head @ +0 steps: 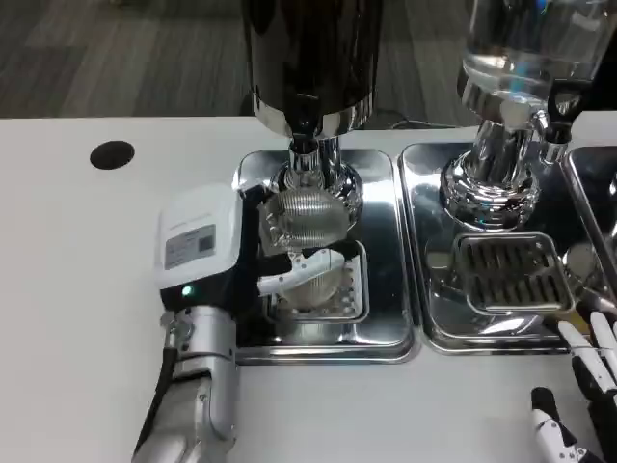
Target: Grasp the cup under the faucet to collect the drink, then remove the cup.
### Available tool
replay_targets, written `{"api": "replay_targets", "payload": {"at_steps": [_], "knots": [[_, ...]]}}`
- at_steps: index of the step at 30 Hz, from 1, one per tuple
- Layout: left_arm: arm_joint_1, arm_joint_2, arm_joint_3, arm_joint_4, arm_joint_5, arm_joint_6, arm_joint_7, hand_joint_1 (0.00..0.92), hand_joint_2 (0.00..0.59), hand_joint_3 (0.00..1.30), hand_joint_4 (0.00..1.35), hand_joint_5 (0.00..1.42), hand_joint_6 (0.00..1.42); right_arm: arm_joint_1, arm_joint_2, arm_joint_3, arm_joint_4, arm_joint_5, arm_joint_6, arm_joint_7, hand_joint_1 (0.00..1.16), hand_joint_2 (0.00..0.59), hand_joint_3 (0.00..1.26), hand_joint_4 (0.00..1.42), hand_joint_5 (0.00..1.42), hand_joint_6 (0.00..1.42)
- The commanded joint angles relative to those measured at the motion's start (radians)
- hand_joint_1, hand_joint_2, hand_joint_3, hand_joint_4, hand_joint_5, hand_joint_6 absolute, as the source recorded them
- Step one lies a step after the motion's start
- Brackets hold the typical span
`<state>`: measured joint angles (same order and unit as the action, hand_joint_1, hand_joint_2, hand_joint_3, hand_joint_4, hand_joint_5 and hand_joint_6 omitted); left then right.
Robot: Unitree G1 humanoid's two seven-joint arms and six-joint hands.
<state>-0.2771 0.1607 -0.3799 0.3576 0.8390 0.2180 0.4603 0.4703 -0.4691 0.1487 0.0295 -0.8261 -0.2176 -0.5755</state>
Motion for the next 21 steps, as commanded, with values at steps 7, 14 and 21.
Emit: {"api": "replay_targets", "payload": {"at_steps": [7, 14, 21], "knots": [[-0.04, 0.004, -0.022, 0.028, 0.019, 0.005, 0.038, 0.269, 0.058, 0.68, 0.63, 0.89, 1.15, 0.001, 0.01, -0.012, 0.01, 0.01, -0.012, -0.015, 0.12, 0.445, 0.13, 0.0, 0.0, 0.0], [-0.021, 0.016, -0.026, -0.007, 0.029, 0.025, 0.046, 0.088, 0.04, 0.55, 0.46, 0.74, 1.01, -0.009, 0.013, -0.012, 0.023, 0.015, -0.018, -0.012, 0.13, 0.445, 0.13, 0.0, 0.0, 0.0], [-0.018, 0.034, -0.019, -0.034, 0.017, 0.032, 0.049, 0.022, 0.026, 0.29, 0.26, 0.63, 0.88, -0.019, 0.017, -0.009, 0.035, 0.013, -0.022, -0.009, 0.13, 0.445, 0.13, 0.0, 0.0, 0.0]]}}
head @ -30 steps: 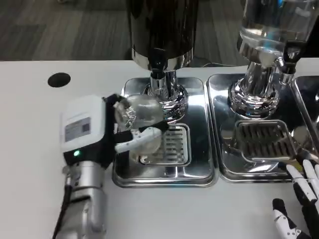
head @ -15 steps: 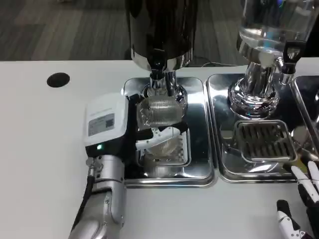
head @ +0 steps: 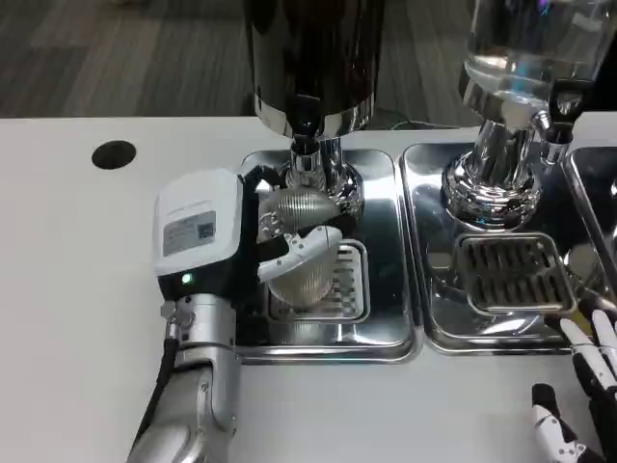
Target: Grasp the cup under the faucet to collect the drink, then remove the cup.
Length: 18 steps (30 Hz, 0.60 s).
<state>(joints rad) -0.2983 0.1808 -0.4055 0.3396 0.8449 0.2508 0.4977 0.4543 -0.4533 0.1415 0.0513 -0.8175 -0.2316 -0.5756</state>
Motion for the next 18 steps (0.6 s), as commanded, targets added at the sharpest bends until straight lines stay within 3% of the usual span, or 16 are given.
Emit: {"api": "replay_targets", "payload": {"at_steps": [1, 6, 10, 18], "knots": [[0.003, 0.014, 0.006, -0.014, 0.011, -0.002, 0.012, 0.02, 0.025, 0.27, 0.24, 0.63, 0.86, -0.003, 0.002, -0.003, 0.014, 0.004, -0.008, -0.009, 0.13, 0.445, 0.13, 0.0, 0.0, 0.0], [0.004, 0.014, 0.001, -0.001, 0.006, -0.003, 0.014, 0.006, 0.025, 0.25, 0.2, 0.59, 0.79, 0.001, 0.001, -0.011, 0.003, 0.007, -0.01, -0.009, 0.13, 0.445, 0.13, 0.0, 0.0, 0.0], [0.016, 0.015, 0.004, -0.023, 0.004, -0.011, 0.022, 0.0, 0.017, 0.21, 0.17, 0.44, 0.55, 0.003, 0.002, -0.013, 0.007, 0.012, -0.011, -0.009, 0.13, 0.445, 0.13, 0.0, 0.0, 0.0], [0.111, 0.056, 0.033, -0.281, 0.03, -0.033, 0.028, 0.0, 0.026, 0.19, 0.18, 0.4, 0.46, 0.007, 0.0, -0.019, -0.003, -0.003, -0.008, -0.02, 0.13, 0.445, 0.13, 0.0, 0.0, 0.0]]}}
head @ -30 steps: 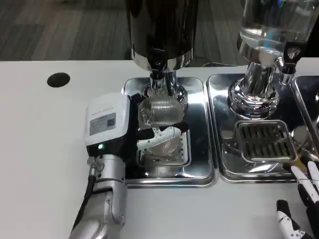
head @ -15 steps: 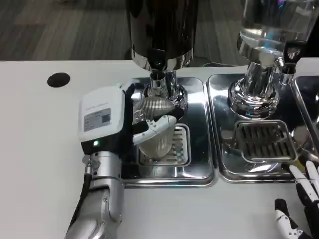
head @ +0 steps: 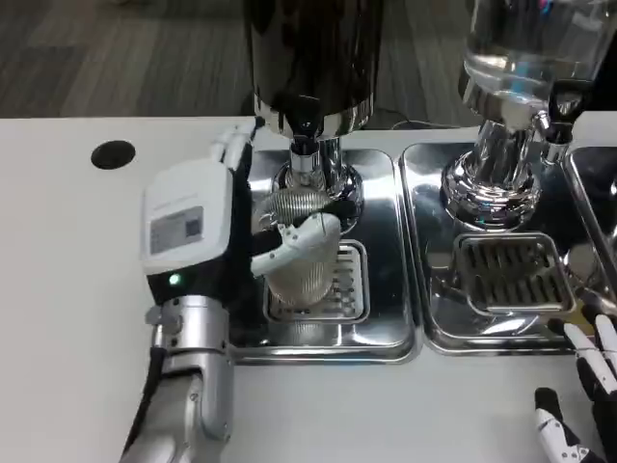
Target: Grasp the cup under the faucet to collect the drink, then remove the cup.
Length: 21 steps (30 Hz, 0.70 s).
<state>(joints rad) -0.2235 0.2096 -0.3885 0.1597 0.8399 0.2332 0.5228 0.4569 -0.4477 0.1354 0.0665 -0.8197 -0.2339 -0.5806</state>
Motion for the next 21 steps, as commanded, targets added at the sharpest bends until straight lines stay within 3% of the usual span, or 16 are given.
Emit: {"api": "replay_targets", "payload": {"at_steps": [1, 8, 13, 21], "knots": [[0.043, 0.032, 0.018, -0.123, 0.039, -0.017, -0.001, 0.0, 0.026, 0.2, 0.18, 0.4, 0.44, 0.005, -0.006, -0.014, -0.024, -0.003, -0.004, -0.014, 0.13, 0.445, 0.13, 0.0, 0.0, 0.0], [0.06, 0.044, 0.019, -0.26, 0.08, -0.038, -0.049, 0.0, 0.035, 0.24, 0.19, 0.34, 0.37, 0.024, -0.004, -0.026, -0.084, -0.016, 0.006, -0.006, 0.13, 0.445, 0.13, 0.0, 0.0, 0.0], [-0.033, 0.023, -0.004, -0.222, 0.111, -0.02, -0.166, 0.0, 0.048, 0.23, 0.1, 0.23, 0.24, 0.059, -0.001, -0.039, -0.095, -0.01, -0.005, -0.017, 0.13, 0.445, 0.13, 0.0, 0.0, 0.0], [-0.025, 0.004, -0.017, -0.198, 0.127, -0.032, -0.173, 0.0, 0.065, 0.34, 0.26, 0.41, 0.32, 0.083, -0.004, -0.063, -0.085, 0.004, -0.026, -0.025, 0.13, 0.445, 0.13, 0.0, 0.0, 0.0]]}}
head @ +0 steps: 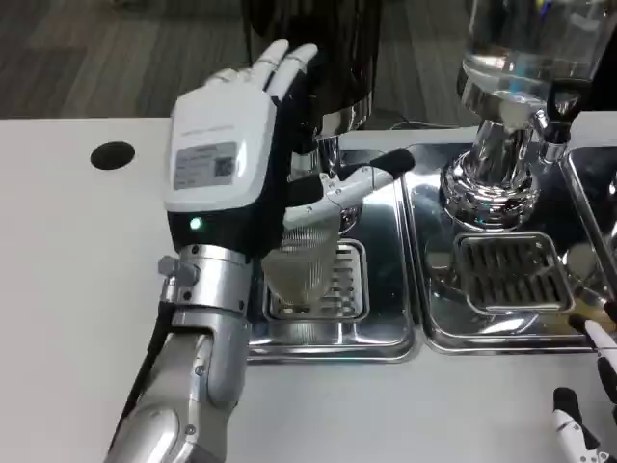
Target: Grasp the cup under the faucet to collect the drink, then remove the cup.
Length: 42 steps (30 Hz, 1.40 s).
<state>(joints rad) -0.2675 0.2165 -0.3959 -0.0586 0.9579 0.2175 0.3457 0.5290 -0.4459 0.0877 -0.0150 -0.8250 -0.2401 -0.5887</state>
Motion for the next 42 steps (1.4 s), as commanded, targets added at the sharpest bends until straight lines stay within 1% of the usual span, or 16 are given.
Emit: {"api": "replay_targets", "payload": {"at_steps": [1, 6, 12, 19, 26, 32, 37, 42], "knots": [[0.026, -0.004, -0.012, 0.023, 0.006, -0.018, 0.011, 0.0, 0.066, 0.37, 0.29, 0.43, 0.33, 0.014, -0.008, -0.021, -0.004, 0.012, -0.023, -0.017, 0.13, 0.445, 0.13, 0.0, 0.0, 0.0], [0.069, 0.001, -0.013, 0.011, 0.011, -0.034, 0.039, 0.0, 0.078, 0.46, 0.38, 0.51, 0.37, 0.019, -0.005, -0.035, -0.014, 0.01, -0.03, -0.01, 0.13, 0.447, 0.13, 0.0, 0.0, 0.0], [0.11, 0.008, -0.006, -0.006, 0.01, -0.049, 0.061, 0.0, 0.083, 0.55, 0.45, 0.58, 0.4, 0.015, 0.007, -0.021, -0.018, -0.002, -0.026, -0.006, 0.13, 0.45, 0.13, 0.0, 0.0, 0.0], [0.142, 0.011, -0.006, -0.013, 0.025, -0.057, 0.079, 0.0, 0.083, 0.56, 0.46, 0.58, 0.41, 0.011, 0.009, -0.017, -0.016, -0.01, -0.024, -0.007, 0.13, 0.45, 0.13, 0.0, 0.0, 0.0], [0.153, 0.003, -0.004, -0.012, 0.034, -0.061, 0.083, 0.0, 0.084, 0.56, 0.46, 0.58, 0.41, 0.011, 0.01, -0.019, -0.016, -0.01, -0.028, -0.006, 0.13, 0.45, 0.13, 0.0, 0.0, 0.0], [0.163, -0.007, -0.015, 0.0, 0.04, -0.063, 0.095, 0.0, 0.084, 0.56, 0.47, 0.57, 0.42, 0.012, 0.008, -0.021, -0.015, -0.007, -0.031, -0.006, 0.13, 0.45, 0.13, 0.0, 0.0, 0.0], [0.177, -0.008, -0.018, 0.002, 0.043, -0.063, 0.108, 0.0, 0.084, 0.56, 0.47, 0.52, 0.41, 0.016, 0.008, -0.022, -0.018, -0.013, -0.029, -0.006, 0.13, 0.45, 0.13, 0.0, 0.0, 0.0], [0.193, -0.001, -0.008, -0.007, 0.037, -0.067, 0.113, 0.0, 0.085, 0.56, 0.46, 0.52, 0.41, 0.022, 0.008, -0.023, -0.024, -0.015, -0.027, -0.005, 0.13, 0.45, 0.13, 0.0, 0.0, 0.0]]}}
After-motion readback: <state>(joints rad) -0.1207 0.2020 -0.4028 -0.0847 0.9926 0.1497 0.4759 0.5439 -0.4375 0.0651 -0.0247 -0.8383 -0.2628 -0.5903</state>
